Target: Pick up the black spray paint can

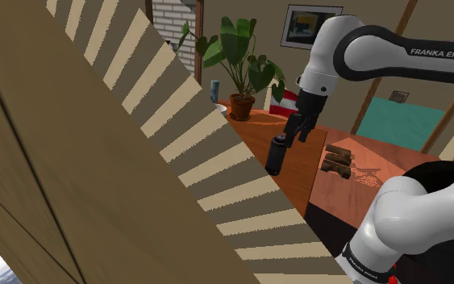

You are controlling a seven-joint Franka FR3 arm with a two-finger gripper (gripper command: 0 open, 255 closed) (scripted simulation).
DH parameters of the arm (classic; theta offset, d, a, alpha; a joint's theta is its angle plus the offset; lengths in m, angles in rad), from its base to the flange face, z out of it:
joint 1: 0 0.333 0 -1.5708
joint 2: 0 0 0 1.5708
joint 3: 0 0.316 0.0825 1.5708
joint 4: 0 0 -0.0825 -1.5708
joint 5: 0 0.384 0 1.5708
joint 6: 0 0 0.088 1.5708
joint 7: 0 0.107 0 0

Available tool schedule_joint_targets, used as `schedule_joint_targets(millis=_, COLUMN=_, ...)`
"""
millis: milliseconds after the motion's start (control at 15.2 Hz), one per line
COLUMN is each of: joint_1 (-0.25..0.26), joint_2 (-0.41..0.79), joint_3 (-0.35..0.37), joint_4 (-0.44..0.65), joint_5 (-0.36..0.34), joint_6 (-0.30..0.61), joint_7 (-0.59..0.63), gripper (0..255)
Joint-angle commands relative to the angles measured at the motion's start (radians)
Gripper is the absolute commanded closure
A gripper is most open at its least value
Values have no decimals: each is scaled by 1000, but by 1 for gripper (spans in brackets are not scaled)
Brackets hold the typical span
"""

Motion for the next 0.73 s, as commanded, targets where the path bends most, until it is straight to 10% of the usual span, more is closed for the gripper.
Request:
schedule_joint_targets(millis=0, joint_1=0, joint_2=0, joint_3=0, joint_4=0, joint_5=0, joint_6=0, joint_7=0, gripper=0)
schedule_joint_targets(millis=660, joint_1=17, joint_2=318, joint_3=-207, joint_4=170, joint_5=-219, joint_6=-22, joint_7=-480, gripper=0)
